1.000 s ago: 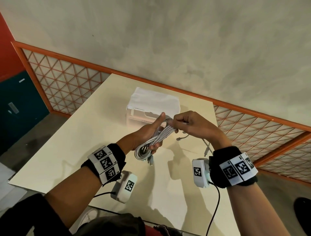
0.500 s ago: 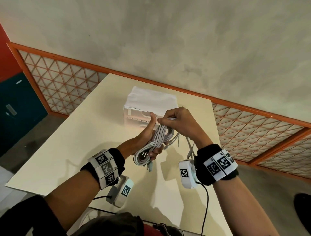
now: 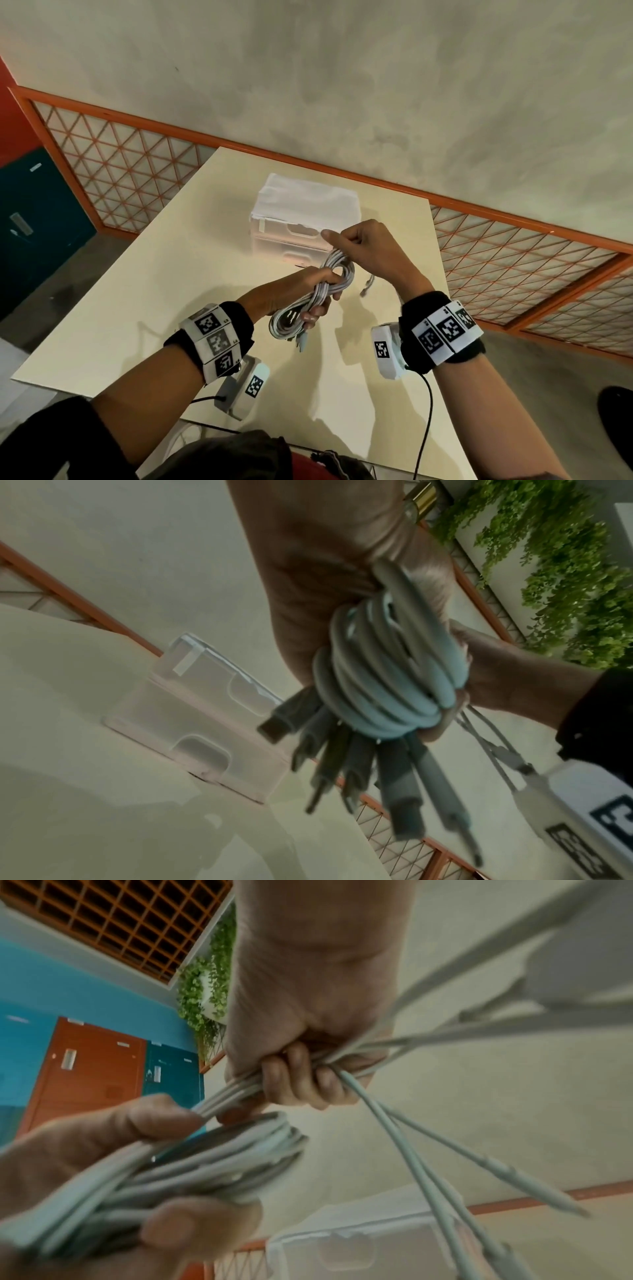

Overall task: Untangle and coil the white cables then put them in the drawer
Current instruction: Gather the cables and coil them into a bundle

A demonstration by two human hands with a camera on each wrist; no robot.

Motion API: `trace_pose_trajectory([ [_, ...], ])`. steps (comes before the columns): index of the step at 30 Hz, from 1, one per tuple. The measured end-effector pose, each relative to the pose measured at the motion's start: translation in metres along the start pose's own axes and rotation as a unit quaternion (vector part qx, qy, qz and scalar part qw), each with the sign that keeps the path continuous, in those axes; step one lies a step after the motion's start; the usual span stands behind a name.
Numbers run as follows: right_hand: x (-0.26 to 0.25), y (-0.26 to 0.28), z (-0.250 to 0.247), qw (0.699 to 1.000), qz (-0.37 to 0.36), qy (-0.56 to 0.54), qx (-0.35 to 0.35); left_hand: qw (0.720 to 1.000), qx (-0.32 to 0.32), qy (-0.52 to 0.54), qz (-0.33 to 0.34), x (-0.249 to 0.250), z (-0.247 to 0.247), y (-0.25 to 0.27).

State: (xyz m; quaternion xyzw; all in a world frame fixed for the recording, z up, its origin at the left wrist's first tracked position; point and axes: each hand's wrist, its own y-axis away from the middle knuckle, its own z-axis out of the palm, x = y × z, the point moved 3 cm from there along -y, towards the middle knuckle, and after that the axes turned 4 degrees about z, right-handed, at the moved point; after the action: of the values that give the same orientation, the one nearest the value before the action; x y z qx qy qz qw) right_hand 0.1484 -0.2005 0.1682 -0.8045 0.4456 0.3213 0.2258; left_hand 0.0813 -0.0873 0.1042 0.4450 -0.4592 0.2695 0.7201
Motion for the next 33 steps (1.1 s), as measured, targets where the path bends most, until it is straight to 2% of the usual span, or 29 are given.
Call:
trace_pose_trajectory([
  [2,0.005,0.000,-0.003,1.000,0.004,-0.005,0.028,1.000,-0.016,0.008,0.004,0.002,-0.002,0.001],
  [4,0.012,0.001,-0.007,0.998,0.037,-0.042,0.028,0.999,-0.028,0.018,0.001,0.001,-0.002,0.001],
  [10,0.031,0.005,-0.015,0.985,0.050,-0.090,-0.140,0.998,-0.021,0.052,0.002,-0.002,-0.012,0.000],
  [13,0.044,0.009,-0.020,0.980,0.044,-0.080,-0.177,0.995,-0.011,0.098,0.029,0.000,-0.024,0.003],
  [16,0.051,0.015,-0.014,0.980,0.040,-0.093,-0.170,0.993,0.002,0.105,0.049,0.006,-0.035,0.007],
  [20,0.055,0.023,0.000,0.976,0.042,-0.172,-0.126,0.992,0.014,0.107,0.068,0.012,-0.045,0.009],
  [24,0.054,0.023,0.009,0.980,0.045,-0.148,-0.129,0.993,0.021,0.091,0.067,0.008,-0.048,0.010],
  [28,0.059,0.016,0.007,0.990,0.029,-0.110,-0.086,0.996,0.015,0.075,0.049,0.009,-0.044,0.013],
  [33,0.063,0.013,0.013,0.990,0.033,-0.128,-0.054,0.999,-0.007,0.028,0.032,0.010,-0.032,0.017],
])
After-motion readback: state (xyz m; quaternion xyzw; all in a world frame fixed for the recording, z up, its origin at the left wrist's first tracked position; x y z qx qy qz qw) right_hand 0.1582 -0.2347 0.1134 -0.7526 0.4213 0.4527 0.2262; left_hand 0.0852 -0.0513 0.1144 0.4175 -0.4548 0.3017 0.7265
